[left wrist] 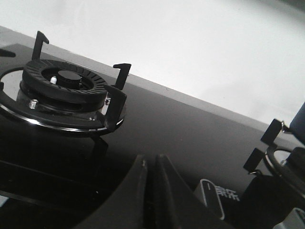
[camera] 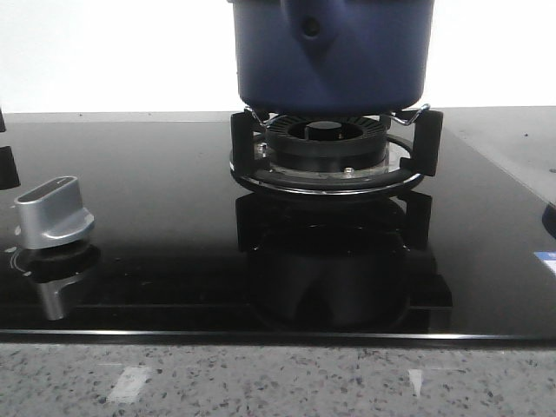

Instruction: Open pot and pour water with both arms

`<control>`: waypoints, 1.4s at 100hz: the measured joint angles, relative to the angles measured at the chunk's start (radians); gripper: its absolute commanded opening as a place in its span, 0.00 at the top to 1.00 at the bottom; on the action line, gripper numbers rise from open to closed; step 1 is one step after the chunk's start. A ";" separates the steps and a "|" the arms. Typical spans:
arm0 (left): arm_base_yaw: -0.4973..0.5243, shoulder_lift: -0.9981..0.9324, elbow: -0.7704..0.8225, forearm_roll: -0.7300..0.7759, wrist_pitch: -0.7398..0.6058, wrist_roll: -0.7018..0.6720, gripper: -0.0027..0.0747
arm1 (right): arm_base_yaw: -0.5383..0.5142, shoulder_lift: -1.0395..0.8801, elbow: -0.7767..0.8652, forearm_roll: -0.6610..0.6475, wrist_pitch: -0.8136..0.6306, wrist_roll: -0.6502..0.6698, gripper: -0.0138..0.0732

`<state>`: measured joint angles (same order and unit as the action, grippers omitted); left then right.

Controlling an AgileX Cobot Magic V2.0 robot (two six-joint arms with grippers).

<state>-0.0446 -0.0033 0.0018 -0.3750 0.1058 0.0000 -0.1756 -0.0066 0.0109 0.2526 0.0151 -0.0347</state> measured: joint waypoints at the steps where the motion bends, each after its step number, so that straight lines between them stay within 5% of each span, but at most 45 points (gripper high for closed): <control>1: 0.000 0.000 0.000 -0.007 0.000 0.000 0.99 | 0.000 0.000 0.000 0.007 0.000 0.000 0.91; 53: 0.000 0.000 -0.006 -0.267 -0.071 0.000 0.99 | 0.000 0.000 -0.005 0.360 0.077 0.000 0.90; 82: 0.000 0.109 -0.265 -0.137 0.127 0.000 0.99 | 0.000 0.085 -0.257 0.223 0.397 0.002 0.90; 126: 0.000 0.644 -0.744 -0.135 0.440 0.312 0.99 | 0.028 0.597 -0.719 0.031 0.786 -0.008 0.90; 140: 0.000 0.752 -0.797 -0.313 0.498 0.529 0.89 | 0.028 0.675 -0.787 0.044 0.824 -0.066 0.73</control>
<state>-0.0446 0.7486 -0.7955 -0.6876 0.6039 0.5290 -0.1472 0.6682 -0.7764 0.2964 0.8389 -0.1005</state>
